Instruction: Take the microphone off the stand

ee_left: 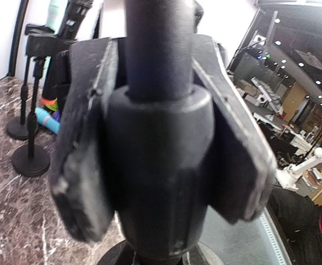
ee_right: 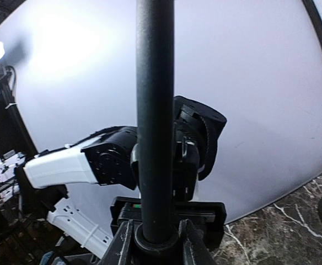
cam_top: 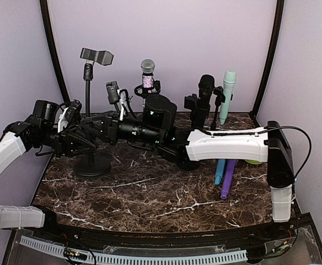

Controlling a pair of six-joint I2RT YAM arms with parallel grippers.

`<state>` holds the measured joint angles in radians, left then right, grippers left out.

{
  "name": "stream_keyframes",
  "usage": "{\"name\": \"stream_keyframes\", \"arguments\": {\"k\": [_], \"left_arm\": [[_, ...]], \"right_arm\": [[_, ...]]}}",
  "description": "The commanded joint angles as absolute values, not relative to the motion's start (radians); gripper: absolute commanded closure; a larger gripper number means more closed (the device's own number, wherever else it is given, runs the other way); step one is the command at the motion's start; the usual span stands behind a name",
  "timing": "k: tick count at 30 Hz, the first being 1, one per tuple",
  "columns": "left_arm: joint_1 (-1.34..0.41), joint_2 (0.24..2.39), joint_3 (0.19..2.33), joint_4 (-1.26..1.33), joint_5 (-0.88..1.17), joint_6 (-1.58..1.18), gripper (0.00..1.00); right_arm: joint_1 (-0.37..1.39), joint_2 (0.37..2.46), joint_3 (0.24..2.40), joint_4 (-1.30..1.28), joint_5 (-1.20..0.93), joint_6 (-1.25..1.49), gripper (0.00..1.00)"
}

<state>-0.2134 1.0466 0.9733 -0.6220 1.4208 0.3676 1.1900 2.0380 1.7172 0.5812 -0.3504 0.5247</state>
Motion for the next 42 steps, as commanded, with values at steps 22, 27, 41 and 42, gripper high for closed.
{"name": "stream_keyframes", "arguments": {"k": [22,27,41,42], "left_arm": [[-0.215,0.939,0.933,-0.434,1.257,0.269,1.0],[-0.216,0.935,0.931,-0.445,1.238,0.301,1.0],[-0.216,0.937,0.919,-0.461,1.209,0.337,1.0],[-0.217,0.937,0.919,-0.461,1.208,0.338,1.0]], "right_arm": [[1.314,1.961,1.745,0.361,0.251,0.242,0.3],[1.316,1.99,1.795,0.309,0.297,0.252,0.39],[1.317,2.047,1.828,0.315,0.254,0.289,0.77],[1.317,2.043,1.822,0.329,0.253,0.288,0.83]]}}
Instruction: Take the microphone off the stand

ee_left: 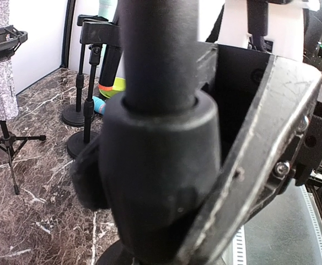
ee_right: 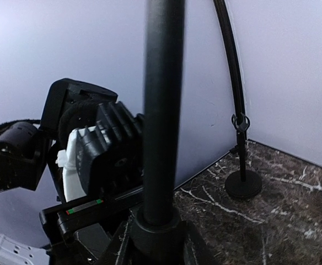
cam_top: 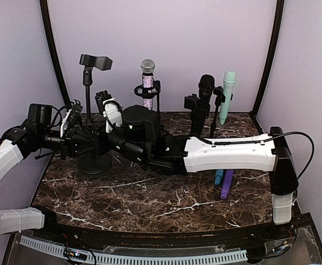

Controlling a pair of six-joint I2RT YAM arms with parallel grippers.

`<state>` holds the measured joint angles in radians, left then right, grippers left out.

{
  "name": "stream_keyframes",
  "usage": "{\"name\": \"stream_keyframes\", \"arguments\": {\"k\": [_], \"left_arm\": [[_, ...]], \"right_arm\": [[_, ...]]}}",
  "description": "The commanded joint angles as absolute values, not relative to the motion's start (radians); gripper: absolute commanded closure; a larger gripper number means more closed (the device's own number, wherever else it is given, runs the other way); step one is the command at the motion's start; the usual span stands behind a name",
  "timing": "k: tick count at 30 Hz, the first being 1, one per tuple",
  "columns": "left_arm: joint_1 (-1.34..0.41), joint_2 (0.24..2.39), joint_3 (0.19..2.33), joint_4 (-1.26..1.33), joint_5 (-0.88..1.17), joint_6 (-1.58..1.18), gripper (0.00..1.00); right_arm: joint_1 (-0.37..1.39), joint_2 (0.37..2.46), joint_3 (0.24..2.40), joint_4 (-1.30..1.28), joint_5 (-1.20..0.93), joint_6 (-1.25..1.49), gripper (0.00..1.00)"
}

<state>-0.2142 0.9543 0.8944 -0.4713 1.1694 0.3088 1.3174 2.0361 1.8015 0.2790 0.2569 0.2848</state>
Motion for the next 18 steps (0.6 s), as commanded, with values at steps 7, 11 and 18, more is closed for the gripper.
{"name": "stream_keyframes", "arguments": {"k": [7,11,18], "left_arm": [[-0.218,0.944,0.927,-0.505,1.262,0.369,1.0],[-0.218,0.949,0.937,-0.543,1.355,0.379,1.0],[-0.219,0.953,0.934,-0.537,1.452,0.338,1.0]], "right_arm": [[1.289,1.988,1.737,0.463,0.003,0.343,1.0],[1.257,1.967,1.695,0.588,-0.018,0.35,1.0],[1.223,1.981,1.718,0.737,-0.605,0.561,1.0]]}}
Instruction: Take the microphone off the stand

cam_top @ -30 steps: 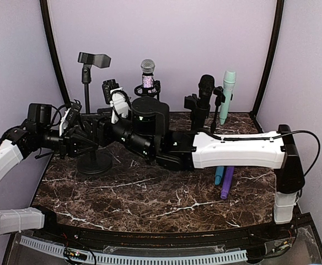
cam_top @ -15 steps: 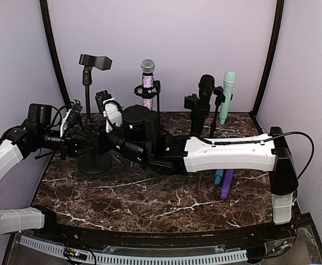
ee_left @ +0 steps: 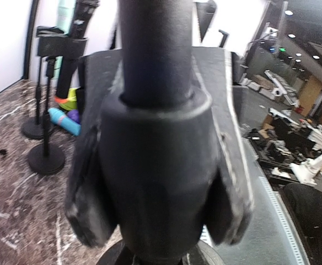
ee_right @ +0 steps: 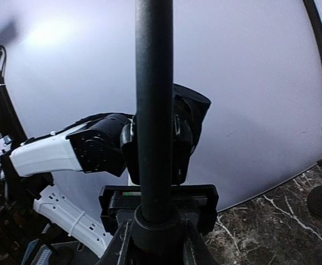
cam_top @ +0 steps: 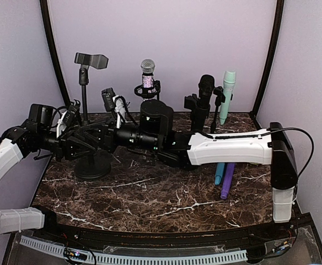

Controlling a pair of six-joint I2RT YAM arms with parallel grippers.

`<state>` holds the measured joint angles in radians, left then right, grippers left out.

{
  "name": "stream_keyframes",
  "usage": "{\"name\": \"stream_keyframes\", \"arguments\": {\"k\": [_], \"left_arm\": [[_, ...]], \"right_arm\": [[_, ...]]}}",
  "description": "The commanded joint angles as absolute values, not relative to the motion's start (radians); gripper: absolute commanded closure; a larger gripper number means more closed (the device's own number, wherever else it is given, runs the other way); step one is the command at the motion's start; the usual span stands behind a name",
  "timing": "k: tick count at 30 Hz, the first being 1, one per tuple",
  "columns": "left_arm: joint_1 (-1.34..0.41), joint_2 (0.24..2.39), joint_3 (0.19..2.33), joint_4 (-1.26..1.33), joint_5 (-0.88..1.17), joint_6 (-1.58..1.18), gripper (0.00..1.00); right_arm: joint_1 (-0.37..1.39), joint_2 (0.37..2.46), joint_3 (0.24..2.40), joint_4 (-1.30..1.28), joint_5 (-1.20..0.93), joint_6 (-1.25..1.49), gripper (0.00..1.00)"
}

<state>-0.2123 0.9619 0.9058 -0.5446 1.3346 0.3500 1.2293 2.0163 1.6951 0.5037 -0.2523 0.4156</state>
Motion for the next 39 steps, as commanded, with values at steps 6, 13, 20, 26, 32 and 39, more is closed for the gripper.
{"name": "stream_keyframes", "arguments": {"k": [6,13,20,26,32,39], "left_arm": [[-0.218,0.954,0.92,-0.466,1.488,0.255,1.0],[-0.218,0.956,0.921,-0.415,1.496,0.192,1.0],[-0.219,0.946,0.931,-0.414,1.379,0.217,1.0],[-0.218,0.953,0.927,-0.426,1.321,0.249,1.0],[-0.218,0.951,0.929,-0.42,1.304,0.25,1.0],[-0.218,0.945,0.935,-0.45,1.297,0.278,1.0]], "right_arm": [[1.215,2.02,1.765,0.795,-0.775,0.64,0.91],[1.208,2.01,1.732,0.794,-0.691,0.626,0.63],[1.227,1.856,1.536,0.577,-0.058,0.418,0.25],[1.306,1.881,1.628,0.383,0.137,0.291,0.27],[1.344,1.99,1.834,0.224,0.227,0.246,0.41],[1.355,2.017,1.874,0.226,0.275,0.248,0.63]]}}
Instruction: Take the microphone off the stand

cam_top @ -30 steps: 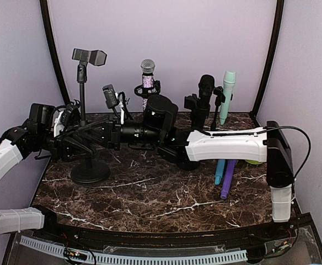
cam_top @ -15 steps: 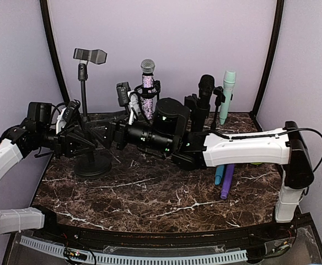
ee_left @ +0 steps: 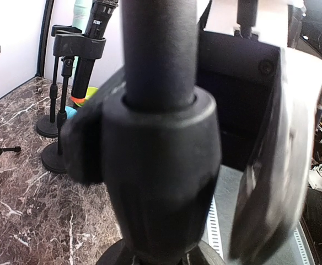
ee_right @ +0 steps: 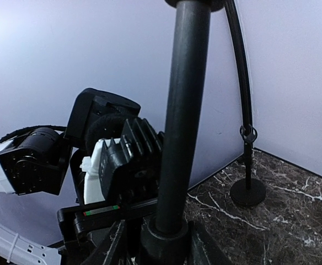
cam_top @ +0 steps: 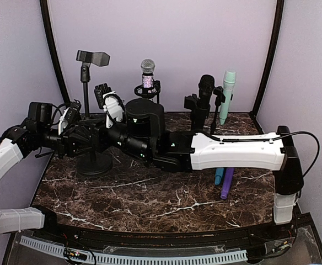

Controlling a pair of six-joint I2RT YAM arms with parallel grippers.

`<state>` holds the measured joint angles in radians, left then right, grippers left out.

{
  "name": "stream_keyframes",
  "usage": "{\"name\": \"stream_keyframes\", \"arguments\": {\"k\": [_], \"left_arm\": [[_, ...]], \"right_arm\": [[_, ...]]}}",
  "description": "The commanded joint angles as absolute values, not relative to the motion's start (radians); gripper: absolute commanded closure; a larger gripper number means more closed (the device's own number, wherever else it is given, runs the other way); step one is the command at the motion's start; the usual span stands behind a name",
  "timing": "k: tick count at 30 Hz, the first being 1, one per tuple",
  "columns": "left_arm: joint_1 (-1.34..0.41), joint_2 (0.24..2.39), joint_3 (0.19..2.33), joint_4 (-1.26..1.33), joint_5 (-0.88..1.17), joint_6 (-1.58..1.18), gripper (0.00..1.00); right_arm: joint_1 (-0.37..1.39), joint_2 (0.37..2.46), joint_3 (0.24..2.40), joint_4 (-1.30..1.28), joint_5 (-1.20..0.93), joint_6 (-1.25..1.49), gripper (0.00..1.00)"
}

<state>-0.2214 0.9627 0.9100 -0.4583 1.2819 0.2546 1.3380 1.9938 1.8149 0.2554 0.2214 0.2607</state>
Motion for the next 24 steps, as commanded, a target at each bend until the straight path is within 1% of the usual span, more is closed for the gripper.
{"name": "stream_keyframes", "arguments": {"k": [1,3,5,8,9,10,13,14,15,16,17,18,19,22,24], "left_arm": [[-0.218,0.945,0.936,-0.451,1.296,0.28,1.0],[-0.219,0.946,0.937,-0.449,1.296,0.282,1.0],[-0.218,0.945,0.936,-0.445,1.295,0.278,1.0],[-0.218,0.944,0.935,-0.44,1.299,0.275,1.0],[-0.219,0.943,0.935,-0.441,1.3,0.275,1.0],[-0.219,0.943,0.937,-0.442,1.303,0.277,1.0],[-0.219,0.943,0.941,-0.455,1.319,0.289,1.0],[-0.218,0.944,0.943,-0.467,1.328,0.298,1.0],[-0.219,0.945,0.944,-0.473,1.339,0.306,1.0],[-0.219,0.945,0.948,-0.483,1.351,0.315,1.0],[-0.219,0.946,0.951,-0.494,1.363,0.322,1.0],[-0.218,0.946,0.955,-0.503,1.379,0.327,1.0],[-0.218,0.948,0.958,-0.51,1.393,0.332,1.0],[-0.218,0.951,0.961,-0.52,1.433,0.33,1.0],[-0.218,0.951,0.963,-0.524,1.452,0.328,1.0]], "right_arm": [[1.355,2.019,1.878,0.219,0.287,0.248,0.63],[1.355,2.02,1.878,0.214,0.299,0.253,0.65],[1.355,2.019,1.877,0.214,0.3,0.257,0.72],[1.353,2.011,1.864,0.237,0.261,0.263,0.88],[1.351,2.001,1.852,0.255,0.233,0.267,0.97],[1.346,1.993,1.838,0.279,0.181,0.276,1.0],[1.314,1.954,1.746,0.43,-0.079,0.341,1.0],[1.304,1.945,1.721,0.493,-0.113,0.355,1.0],[1.292,1.941,1.706,0.551,-0.257,0.407,1.0],[1.283,1.94,1.705,0.589,-0.257,0.407,1.0],[1.279,1.942,1.709,0.607,-0.257,0.407,1.0],[1.276,1.944,1.72,0.612,-0.323,0.441,1.0],[1.273,1.95,1.734,0.61,-0.473,0.477,1.0],[1.266,1.975,1.781,0.597,-0.636,0.513,1.0],[1.264,1.987,1.797,0.585,-0.692,0.524,0.92]]}}
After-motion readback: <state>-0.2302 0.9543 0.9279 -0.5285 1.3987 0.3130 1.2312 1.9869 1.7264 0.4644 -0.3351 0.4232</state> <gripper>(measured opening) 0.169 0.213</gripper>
